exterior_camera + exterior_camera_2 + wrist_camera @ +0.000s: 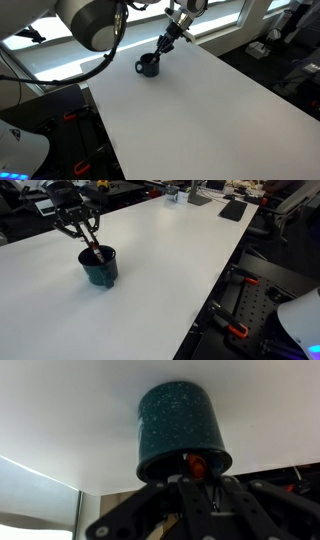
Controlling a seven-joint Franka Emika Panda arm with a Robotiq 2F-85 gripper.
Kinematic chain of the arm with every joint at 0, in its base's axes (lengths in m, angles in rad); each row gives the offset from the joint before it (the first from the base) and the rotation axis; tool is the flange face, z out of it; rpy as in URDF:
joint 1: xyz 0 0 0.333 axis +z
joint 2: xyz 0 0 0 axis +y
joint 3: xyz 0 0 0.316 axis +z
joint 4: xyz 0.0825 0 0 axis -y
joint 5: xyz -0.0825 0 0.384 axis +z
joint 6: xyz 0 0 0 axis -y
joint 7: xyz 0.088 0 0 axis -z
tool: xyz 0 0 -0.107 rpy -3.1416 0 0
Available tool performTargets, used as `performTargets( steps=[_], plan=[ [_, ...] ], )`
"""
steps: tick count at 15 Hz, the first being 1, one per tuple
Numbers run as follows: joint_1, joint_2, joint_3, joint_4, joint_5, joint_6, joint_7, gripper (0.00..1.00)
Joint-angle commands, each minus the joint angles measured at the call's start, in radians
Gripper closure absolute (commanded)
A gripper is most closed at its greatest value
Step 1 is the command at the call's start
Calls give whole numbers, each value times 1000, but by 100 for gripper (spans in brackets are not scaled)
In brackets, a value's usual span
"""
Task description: Remove the marker from the cup and put it on the table
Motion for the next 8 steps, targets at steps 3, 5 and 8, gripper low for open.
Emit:
performTargets(
  steps=[3,5,8],
  plan=[
    [-8,-3,6,-1,17,-6,19,96],
    [-4,-17,5,-3,15,-3,31,96],
    [10,-56,4,-13,2,-1,52,96]
  ],
)
